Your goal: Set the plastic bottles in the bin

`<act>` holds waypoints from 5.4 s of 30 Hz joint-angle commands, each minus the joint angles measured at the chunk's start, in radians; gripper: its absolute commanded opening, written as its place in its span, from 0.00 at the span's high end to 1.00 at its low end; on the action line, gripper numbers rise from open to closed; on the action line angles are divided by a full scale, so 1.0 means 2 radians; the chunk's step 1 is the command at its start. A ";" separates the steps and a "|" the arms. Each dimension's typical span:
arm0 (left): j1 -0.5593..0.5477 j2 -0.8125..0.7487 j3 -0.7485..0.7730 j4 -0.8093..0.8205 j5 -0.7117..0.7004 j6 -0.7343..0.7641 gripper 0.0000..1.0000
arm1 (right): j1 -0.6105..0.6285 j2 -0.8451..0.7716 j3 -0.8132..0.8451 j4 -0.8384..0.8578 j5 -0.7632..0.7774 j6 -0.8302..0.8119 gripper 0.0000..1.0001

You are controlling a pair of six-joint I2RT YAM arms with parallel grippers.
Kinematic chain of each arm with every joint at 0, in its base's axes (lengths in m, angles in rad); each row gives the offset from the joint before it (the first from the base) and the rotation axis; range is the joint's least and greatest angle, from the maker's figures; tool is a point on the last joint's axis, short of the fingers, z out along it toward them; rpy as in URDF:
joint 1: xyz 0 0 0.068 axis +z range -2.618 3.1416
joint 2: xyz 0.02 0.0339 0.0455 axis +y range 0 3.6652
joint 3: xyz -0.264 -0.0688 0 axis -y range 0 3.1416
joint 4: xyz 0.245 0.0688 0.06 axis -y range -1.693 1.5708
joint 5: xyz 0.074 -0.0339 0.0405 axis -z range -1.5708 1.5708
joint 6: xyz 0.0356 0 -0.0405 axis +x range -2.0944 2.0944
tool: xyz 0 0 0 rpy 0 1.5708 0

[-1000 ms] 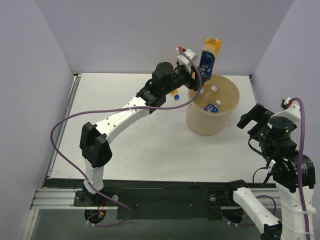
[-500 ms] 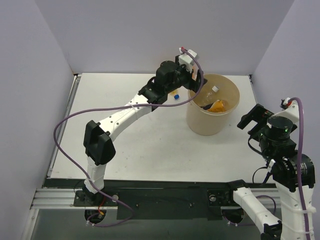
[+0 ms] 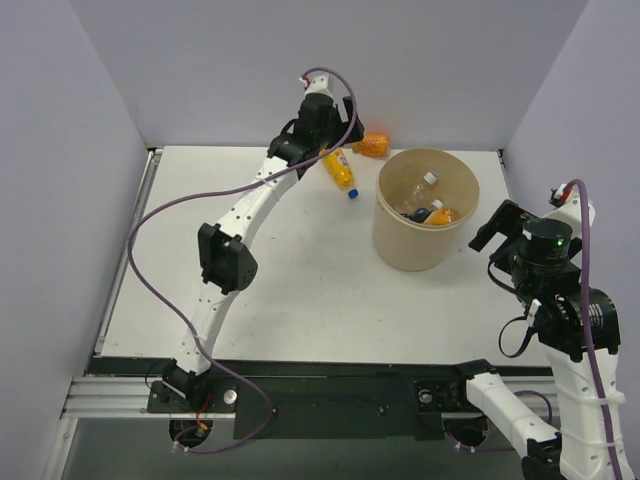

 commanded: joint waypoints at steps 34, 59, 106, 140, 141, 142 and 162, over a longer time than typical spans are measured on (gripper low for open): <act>0.020 0.168 -0.047 0.140 -0.073 -0.115 0.04 | 0.002 0.051 -0.006 0.014 0.016 -0.012 0.05; 0.011 0.158 -0.082 0.163 -0.097 -0.094 0.33 | 0.001 0.067 -0.003 0.021 0.002 -0.004 0.05; -0.107 -0.114 -0.249 0.372 0.216 0.073 0.49 | 0.003 -0.071 -0.023 -0.040 0.024 0.024 0.05; 0.061 0.067 -0.060 0.092 0.222 -0.184 0.03 | -0.018 0.089 0.033 0.020 0.032 0.023 0.04; 0.063 0.061 -0.074 0.094 0.220 -0.173 0.03 | -0.051 0.106 0.049 0.031 -0.006 0.026 0.04; 0.066 0.036 -0.115 0.109 0.219 -0.166 0.03 | -0.079 0.135 0.054 0.037 -0.029 0.037 0.04; 0.141 -0.350 -0.480 0.111 0.137 0.000 0.03 | -0.259 0.452 0.070 0.215 -0.379 0.258 0.08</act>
